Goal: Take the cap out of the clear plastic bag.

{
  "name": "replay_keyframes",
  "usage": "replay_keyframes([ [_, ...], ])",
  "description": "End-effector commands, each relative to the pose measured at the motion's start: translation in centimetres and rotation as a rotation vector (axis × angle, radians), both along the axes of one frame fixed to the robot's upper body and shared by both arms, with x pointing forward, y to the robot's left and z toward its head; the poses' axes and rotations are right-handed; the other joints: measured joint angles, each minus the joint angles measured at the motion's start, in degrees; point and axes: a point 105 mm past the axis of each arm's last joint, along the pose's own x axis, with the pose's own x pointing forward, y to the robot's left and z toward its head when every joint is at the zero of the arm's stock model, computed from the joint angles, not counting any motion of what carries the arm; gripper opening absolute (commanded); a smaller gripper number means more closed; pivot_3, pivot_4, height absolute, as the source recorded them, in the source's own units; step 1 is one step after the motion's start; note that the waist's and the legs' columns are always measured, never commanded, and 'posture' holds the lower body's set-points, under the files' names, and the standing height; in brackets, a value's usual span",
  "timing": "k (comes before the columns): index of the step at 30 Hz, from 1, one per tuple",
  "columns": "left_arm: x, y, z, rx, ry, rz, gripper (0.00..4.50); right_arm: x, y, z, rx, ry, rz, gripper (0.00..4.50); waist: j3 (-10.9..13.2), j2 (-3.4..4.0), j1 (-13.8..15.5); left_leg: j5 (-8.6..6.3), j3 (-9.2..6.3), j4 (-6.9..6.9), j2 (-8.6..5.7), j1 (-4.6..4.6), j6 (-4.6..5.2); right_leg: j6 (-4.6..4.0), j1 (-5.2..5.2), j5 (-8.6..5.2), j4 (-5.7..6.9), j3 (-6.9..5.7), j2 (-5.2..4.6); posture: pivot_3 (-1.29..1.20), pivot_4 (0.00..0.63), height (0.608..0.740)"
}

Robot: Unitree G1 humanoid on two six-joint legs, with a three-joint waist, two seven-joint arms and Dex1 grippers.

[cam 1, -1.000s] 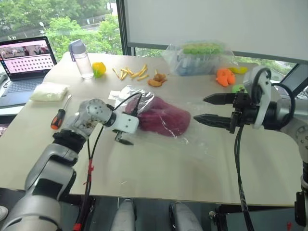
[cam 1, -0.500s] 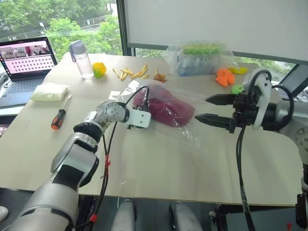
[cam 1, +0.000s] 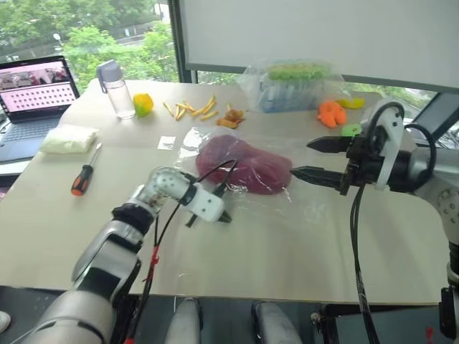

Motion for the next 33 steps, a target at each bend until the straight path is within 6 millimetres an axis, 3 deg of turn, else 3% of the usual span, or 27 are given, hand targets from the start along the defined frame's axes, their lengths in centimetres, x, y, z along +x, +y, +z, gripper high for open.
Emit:
replay_keyframes([
  [1, 1.6, 7.5, -2.5, 0.280, -0.007, 0.244, 0.12, 0.1, 0.5, 1.3, 0.003, -0.074, 0.031, 4.50, -0.06, -0.01, -0.45, -0.01, 0.00, 0.00, 0.00, 0.25, -0.01, -0.02, 0.18, 0.01, 0.05, 0.01, 0.00, 0.00, 0.150, 0.740],
  [5, 4.0, 10.3, -1.3, 0.316, -0.150, 0.405, 0.12, 0.4, 0.8, 1.4, 0.002, -0.081, 0.044, 4.50, -0.20, 0.20, -1.59, -0.31, 0.01, -0.08, -0.01, 0.67, -0.46, -0.06, 0.40, -0.01, 0.01, 0.05, -0.04, 0.00, 0.150, 0.740],
  [12, 9.9, 13.6, 2.5, 0.283, -0.622, 0.778, 0.12, 0.6, 0.6, 1.3, -0.007, -0.085, 0.034, 4.50, -0.23, 0.24, -1.41, -0.32, 0.07, 0.05, -0.05, 0.61, -0.48, -0.06, 0.12, -0.01, 0.49, 0.12, -0.06, 0.00, 0.150, 0.740],
  [16, 11.6, 14.8, 5.3, 0.246, -0.840, 0.907, 0.12, 0.5, 0.5, 1.4, -0.009, -0.089, 0.020, 4.50, -0.19, 0.18, -1.29, -0.31, 0.07, 0.00, -0.05, 0.37, -0.47, -0.09, -0.15, -0.03, 0.63, 0.11, -0.03, 0.00, 0.150, 0.740],
  [19, 12.0, 15.5, 6.3, 0.232, -0.905, 0.976, 0.12, 0.6, 0.4, 1.4, -0.011, -0.091, 0.010, 4.50, -0.15, 0.10, -0.83, -0.29, 0.05, -0.04, -0.05, 0.03, -0.44, 0.23, -0.40, -0.12, 0.64, 0.09, -0.02, 0.00, 0.150, 0.740],
  [23, 12.4, 14.5, 6.7, 0.140, -0.912, 1.003, 0.12, 0.5, 0.4, 1.5, -0.007, -0.090, 0.003, 4.50, -0.13, 0.09, 0.33, -0.07, 0.05, -0.04, -0.10, -0.76, -0.09, 0.40, -1.07, -0.11, 0.66, 0.09, -0.02, 0.00, 0.150, 0.740],
  [26, 12.6, 12.0, 7.3, -0.043, -0.800, 1.000, 0.12, 0.4, 0.3, 1.4, -0.011, -0.083, -0.002, 4.50, -0.09, 0.02, 1.30, -0.13, 0.04, -0.06, -0.11, -0.85, -0.10, 0.39, -1.12, -0.15, 0.58, 0.05, -0.02, 0.00, 0.150, 0.740],
  [28, 12.7, 11.7, 8.7, -0.074, -0.840, 0.983, 0.92, 0.3, 0.3, 1.3, -0.012, -0.080, -0.005, 4.50, -0.07, -0.01, 1.70, -0.13, 0.04, -0.04, -0.10, -0.88, -0.11, 0.41, -1.13, -0.15, 0.54, 0.05, -0.03, 0.00, 0.150, 0.740],
  [31, 12.9, 12.7, 15.2, -0.191, -1.019, 1.017, 1.88, 0.3, -0.1, 1.3, -0.014, -0.079, -0.023, 4.50, 0.07, -0.26, 1.72, -0.13, 0.04, 0.04, -0.10, -0.88, -0.11, 0.44, -1.11, -0.11, 0.54, 0.05, -0.03, 0.00, 0.150, 0.740],
  [33, 12.6, 12.0, 18.4, -0.338, -1.058, 1.018, 2.66, 0.3, -0.2, 1.3, -0.011, -0.079, -0.032, 4.50, 0.12, -0.34, 1.67, -0.12, 0.04, 0.05, -0.08, -0.90, -0.12, 0.45, -1.12, -0.03, 0.55, 0.02, -0.02, 0.00, 0.150, 0.740],
])
